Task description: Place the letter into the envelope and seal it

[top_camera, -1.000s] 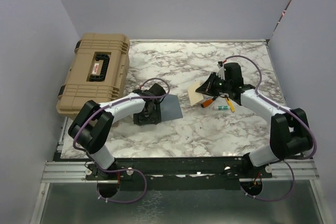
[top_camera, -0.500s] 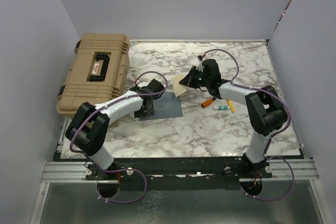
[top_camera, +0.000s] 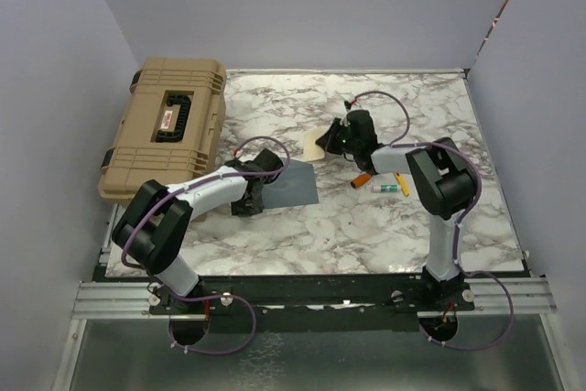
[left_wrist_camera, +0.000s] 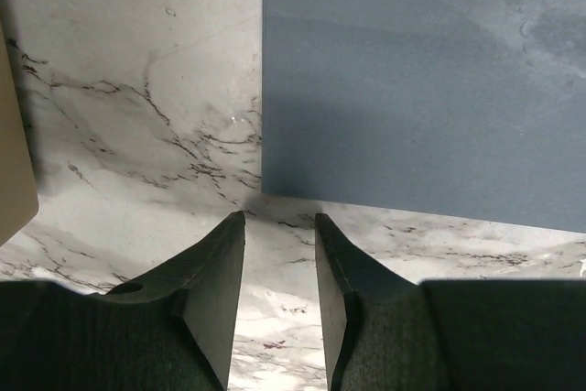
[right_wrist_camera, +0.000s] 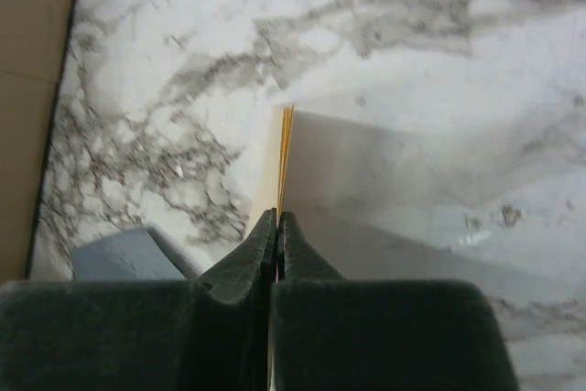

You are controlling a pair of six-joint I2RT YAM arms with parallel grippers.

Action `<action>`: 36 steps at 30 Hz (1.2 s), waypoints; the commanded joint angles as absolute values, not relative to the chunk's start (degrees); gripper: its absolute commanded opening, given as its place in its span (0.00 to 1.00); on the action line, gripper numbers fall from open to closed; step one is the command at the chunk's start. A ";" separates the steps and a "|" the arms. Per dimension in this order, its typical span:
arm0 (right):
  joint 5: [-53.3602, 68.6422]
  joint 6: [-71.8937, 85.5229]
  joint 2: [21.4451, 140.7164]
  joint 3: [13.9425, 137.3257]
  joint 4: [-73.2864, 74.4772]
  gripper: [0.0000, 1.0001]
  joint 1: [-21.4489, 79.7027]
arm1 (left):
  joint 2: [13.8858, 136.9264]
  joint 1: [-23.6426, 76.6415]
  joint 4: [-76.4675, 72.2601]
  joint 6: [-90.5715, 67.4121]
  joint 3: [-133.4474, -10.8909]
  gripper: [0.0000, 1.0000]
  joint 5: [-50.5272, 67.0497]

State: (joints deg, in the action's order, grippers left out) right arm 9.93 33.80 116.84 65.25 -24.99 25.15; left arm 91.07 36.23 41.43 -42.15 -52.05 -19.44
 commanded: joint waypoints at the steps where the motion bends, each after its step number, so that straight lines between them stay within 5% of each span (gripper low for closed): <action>1: 12.83 32.91 113.79 57.58 -30.06 0.00 25.26 | 94.41 36.47 37.70 -41.46 -52.73 0.39 -21.59; 19: 10.95 33.09 88.33 35.96 -19.88 0.00 25.28 | 106.18 35.74 30.77 -31.32 -66.06 0.42 -25.58; 36: 7.75 33.50 70.58 37.55 3.33 0.00 25.27 | 114.21 34.06 26.08 -23.95 -80.29 0.42 -20.33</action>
State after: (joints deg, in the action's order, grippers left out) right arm 10.87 33.56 73.47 35.51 -4.21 25.12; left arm 113.40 34.65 27.62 -26.35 -77.69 -23.81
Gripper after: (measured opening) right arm 0.005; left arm 0.420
